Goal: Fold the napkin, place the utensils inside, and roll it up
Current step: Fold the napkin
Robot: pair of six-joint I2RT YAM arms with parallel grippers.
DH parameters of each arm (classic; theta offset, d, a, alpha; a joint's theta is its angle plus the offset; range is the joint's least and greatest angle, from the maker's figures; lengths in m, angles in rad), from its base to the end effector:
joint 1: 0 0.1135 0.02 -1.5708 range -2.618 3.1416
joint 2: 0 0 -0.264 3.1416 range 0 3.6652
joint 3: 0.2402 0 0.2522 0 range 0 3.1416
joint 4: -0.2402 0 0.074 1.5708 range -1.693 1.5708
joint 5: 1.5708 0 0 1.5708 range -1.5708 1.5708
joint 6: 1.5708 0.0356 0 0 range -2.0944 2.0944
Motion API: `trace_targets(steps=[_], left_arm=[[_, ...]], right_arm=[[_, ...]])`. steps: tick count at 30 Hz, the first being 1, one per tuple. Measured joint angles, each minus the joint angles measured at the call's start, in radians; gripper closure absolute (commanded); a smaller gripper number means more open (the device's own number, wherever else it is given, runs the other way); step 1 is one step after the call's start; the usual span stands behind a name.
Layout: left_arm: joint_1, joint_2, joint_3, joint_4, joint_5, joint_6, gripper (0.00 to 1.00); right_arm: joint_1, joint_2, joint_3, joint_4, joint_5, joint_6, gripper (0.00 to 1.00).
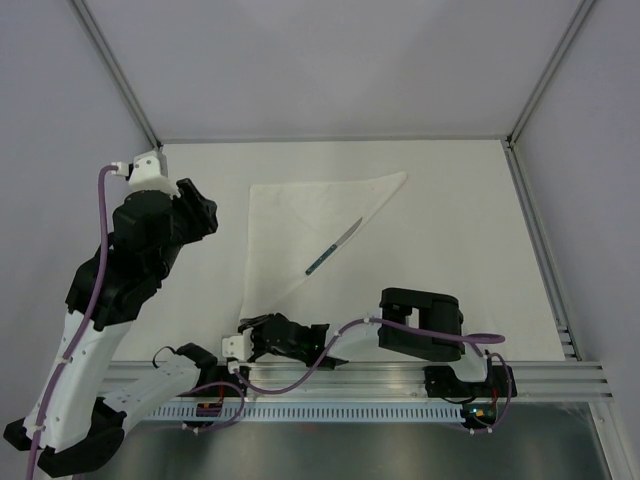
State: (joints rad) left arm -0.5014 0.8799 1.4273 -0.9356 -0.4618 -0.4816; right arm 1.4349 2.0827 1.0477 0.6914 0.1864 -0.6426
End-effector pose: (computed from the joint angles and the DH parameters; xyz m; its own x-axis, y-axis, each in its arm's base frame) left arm 0.1196 -0.0475 0.4556 -0.3260 -0.2942 -0.8984 -0.0929 0.9557 -0.2793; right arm 0.0646 0.4237 0.1269 0.5328 -0.4506 -0.7163 -0.7878 0.0450 -0.6142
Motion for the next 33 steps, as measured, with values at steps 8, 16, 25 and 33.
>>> trace_targets(steps=[8, 16, 25, 33], left_arm=[[0.000, -0.002, -0.004, 0.003, 0.000, 0.000, 0.43], [0.000, -0.011, -0.010, 0.003, 0.000, 0.000, 0.43], [0.000, -0.050, -0.035, 0.002, 0.000, 0.000, 0.43], [0.000, -0.051, -0.043, 0.002, 0.000, 0.000, 0.43]], right_arm=[[0.000, -0.021, -0.013, -0.026, -0.079, 0.008, 0.49], [0.004, 0.001, 0.004, -0.026, -0.090, -0.007, 0.49], [0.004, 0.066, 0.049, -0.017, -0.092, -0.019, 0.50], [0.004, 0.089, 0.057, 0.005, -0.092, -0.030, 0.64]])
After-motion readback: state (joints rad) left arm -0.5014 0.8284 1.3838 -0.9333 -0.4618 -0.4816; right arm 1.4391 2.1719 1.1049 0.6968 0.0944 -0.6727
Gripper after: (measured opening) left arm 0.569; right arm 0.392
